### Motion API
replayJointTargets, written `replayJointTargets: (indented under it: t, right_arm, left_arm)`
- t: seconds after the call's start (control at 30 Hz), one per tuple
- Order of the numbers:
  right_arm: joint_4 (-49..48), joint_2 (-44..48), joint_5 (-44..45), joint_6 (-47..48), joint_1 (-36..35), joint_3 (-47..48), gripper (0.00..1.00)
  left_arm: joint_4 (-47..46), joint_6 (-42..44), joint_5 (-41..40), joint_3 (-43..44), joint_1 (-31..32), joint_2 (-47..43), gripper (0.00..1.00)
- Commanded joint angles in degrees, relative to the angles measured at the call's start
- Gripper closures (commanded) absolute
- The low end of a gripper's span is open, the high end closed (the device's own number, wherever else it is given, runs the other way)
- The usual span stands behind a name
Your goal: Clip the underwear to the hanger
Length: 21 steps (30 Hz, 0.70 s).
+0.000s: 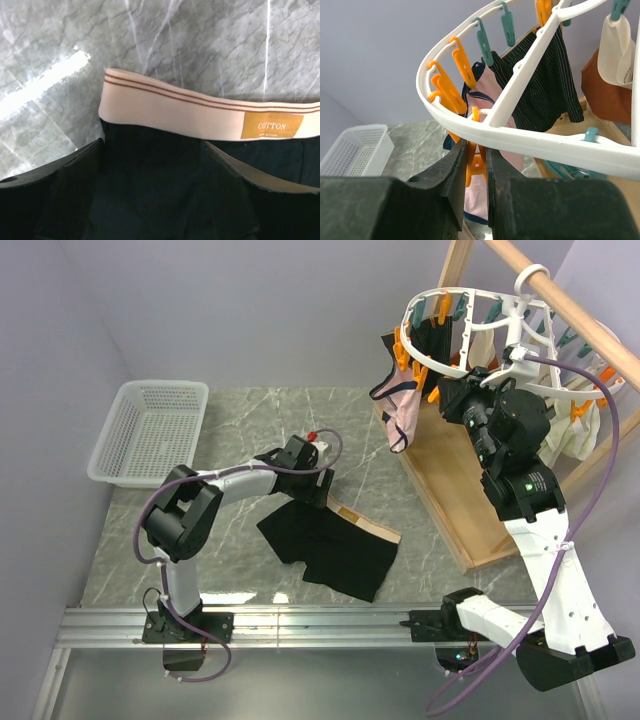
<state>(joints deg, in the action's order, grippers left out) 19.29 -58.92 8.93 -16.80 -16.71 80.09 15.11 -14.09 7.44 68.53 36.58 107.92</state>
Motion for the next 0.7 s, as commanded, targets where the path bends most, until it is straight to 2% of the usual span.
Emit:
replayJointTargets:
  t: [0.0, 0.23, 0.37, 0.4, 0.5, 0.53, 0.63, 0.67]
  right_arm:
    - [-0.1, 1.1, -1.9, 0.7, -0.1, -0.5, 1.0]
    - [-0.1, 1.0, -1.8, 0.7, -0.1, -0.6, 1.0]
    - [-0.1, 0.9, -1.6, 0.8, 0.0, -0.4, 1.0]
    - [-0.1, 0.9, -1.7, 0.8, 0.0, -0.4, 1.0]
    - [-0.1, 0.9, -1.5, 0.8, 0.0, -0.6, 1.0]
    - [-0.1, 1.0, -1.4, 0.8, -0.1, -0.7, 1.0]
    - [-0.2, 0.9, -1.5, 0.7, 0.0, -0.9, 1.0]
    - [-0.2, 0.9, -1.5, 0.7, 0.0, -0.9, 1.0]
  left_arm:
    - [1.1, 1.4, -2.5, 2.4, 1.7, 2.1, 0.17]
    - [2.3, 2.6, -5.9, 4.1, 4.3, 5.1, 0.17]
    - [4.1, 3.3, -7.3, 4.4, 5.1, 7.3, 0.23]
    - [4.4, 2.9, -7.3, 4.4, 5.1, 8.2, 0.3]
    - [6.2, 2.6, -9.0, 4.9, 5.2, 9.6, 0.4]
    - [5.8, 2.6, -9.0, 4.7, 5.2, 9.4, 0.47]
    - [5.4, 2.6, -8.8, 4.0, 5.6, 9.2, 0.57]
    - [4.9, 2.8, -8.6, 3.8, 5.6, 8.9, 0.7]
